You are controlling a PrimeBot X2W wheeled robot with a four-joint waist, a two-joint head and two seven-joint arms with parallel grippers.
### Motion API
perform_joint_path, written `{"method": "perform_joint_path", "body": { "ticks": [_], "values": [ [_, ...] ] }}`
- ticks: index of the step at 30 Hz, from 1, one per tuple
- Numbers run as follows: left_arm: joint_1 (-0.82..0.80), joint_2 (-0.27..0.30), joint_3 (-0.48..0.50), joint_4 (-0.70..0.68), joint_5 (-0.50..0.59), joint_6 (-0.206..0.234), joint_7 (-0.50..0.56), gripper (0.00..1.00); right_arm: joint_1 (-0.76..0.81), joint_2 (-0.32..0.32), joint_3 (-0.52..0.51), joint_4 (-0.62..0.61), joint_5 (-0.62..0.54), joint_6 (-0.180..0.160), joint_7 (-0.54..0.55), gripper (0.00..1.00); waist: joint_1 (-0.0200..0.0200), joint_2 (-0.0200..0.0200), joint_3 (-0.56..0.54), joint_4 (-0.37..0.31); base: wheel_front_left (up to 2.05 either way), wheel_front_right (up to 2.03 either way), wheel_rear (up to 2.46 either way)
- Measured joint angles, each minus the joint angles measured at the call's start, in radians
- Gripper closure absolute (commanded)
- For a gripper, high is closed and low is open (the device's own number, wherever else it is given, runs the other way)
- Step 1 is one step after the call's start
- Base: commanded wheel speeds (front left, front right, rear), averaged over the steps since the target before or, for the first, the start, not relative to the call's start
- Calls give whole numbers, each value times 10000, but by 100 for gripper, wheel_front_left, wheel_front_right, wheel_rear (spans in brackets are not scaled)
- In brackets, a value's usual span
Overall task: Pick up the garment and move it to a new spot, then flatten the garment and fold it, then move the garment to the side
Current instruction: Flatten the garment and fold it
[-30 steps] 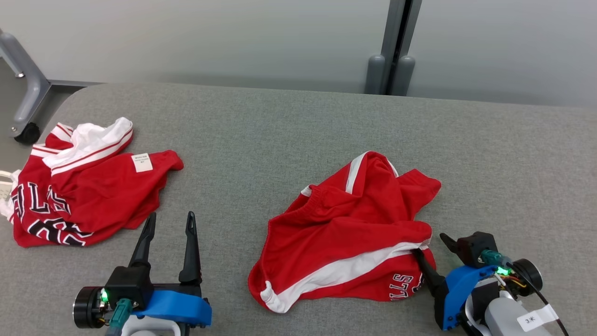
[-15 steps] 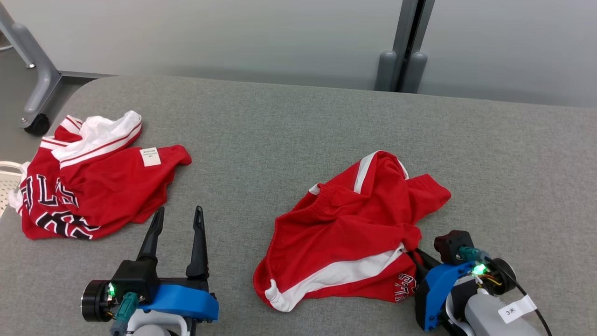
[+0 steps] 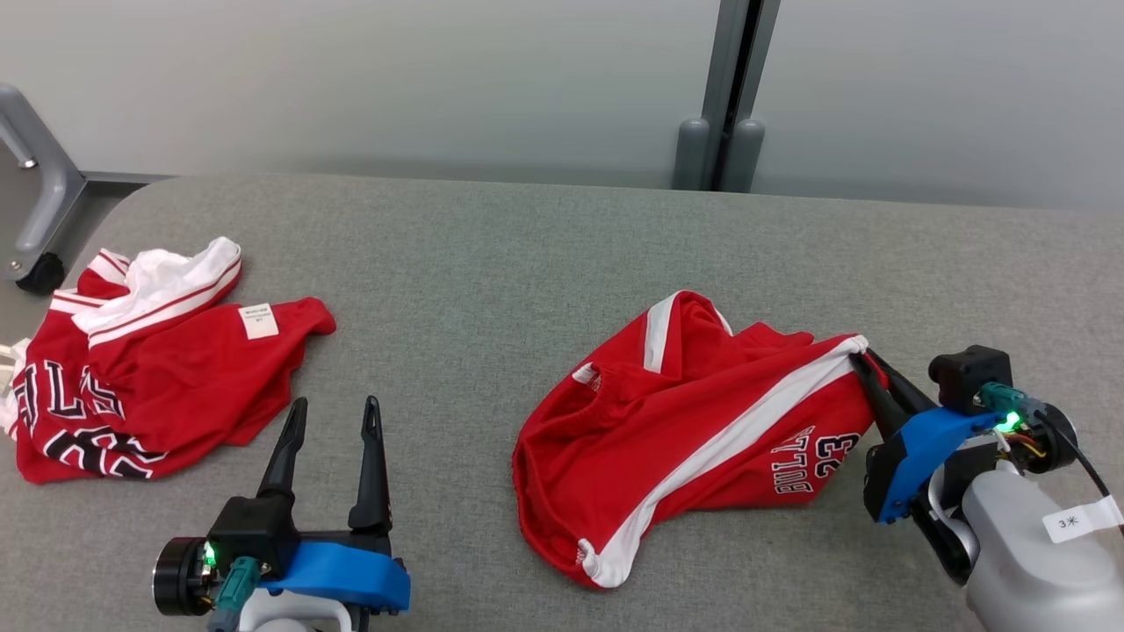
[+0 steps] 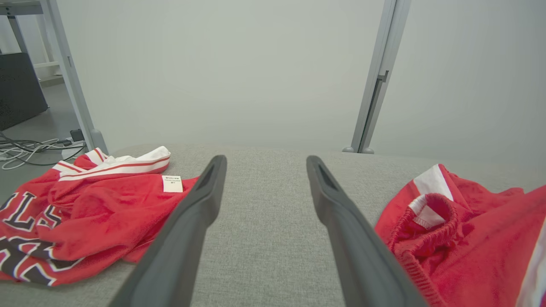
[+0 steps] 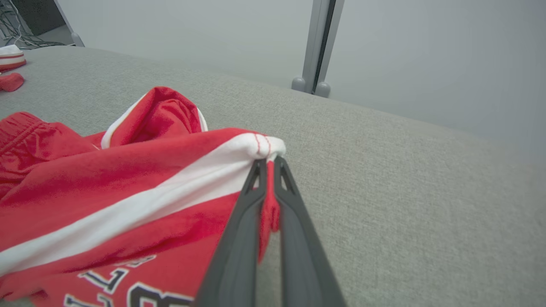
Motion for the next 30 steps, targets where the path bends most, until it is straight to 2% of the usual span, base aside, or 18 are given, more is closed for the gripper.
{"method": "perform_joint_path", "body": {
  "ticks": [4, 7, 15, 21, 22, 23, 24, 30],
  "values": [
    [197, 2, -17, 35, -75, 2, 0, 0, 477, 150, 88, -464, 15, 0, -35, 100, -1, 0, -267, -177, 0, 0, 0],
    [325, 0, -29, 36, -109, 8, 0, 0, 1203, 215, -161, -1315, -6, 0, -40, 100, -1, 0, -436, -337, 0, 0, 0],
    [657, 0, 33, 36, -140, 0, 0, 0, 4068, 466, -1333, -4027, -834, 0, -48, 100, -1, 0, -802, -703, 0, 0, 0],
    [786, 0, 128, 23, -136, -21, 0, 0, 6186, 953, -1749, -5379, -1388, 0, -50, 100, -1, -1, -939, -939, 0, 0, 0],
    [787, 0, 140, 13, -136, -33, 0, 0, 6388, 1018, -1774, -5440, -1429, 0, -50, 83, -1, -1, -941, -983, 0, 0, 0],
    [787, 2, 134, 6, -138, -50, 0, 0, 6543, 1076, -1827, -5532, -1488, 0, -48, 7, -1, -1, -941, -1024, 0, 0, 0],
    [787, 0, 123, 2, -138, -52, 0, 0, 6619, 1124, -1921, -5599, -1567, 0, -48, 0, -1, -1, -945, -1056, 0, 0, 0],
    [784, -2, 92, 36, -134, -90, 0, 0, 6713, 1461, -2729, -6360, -1820, -2, -50, 0, 0, -1, -984, -1159, 0, 0, 0]
  ]
}}
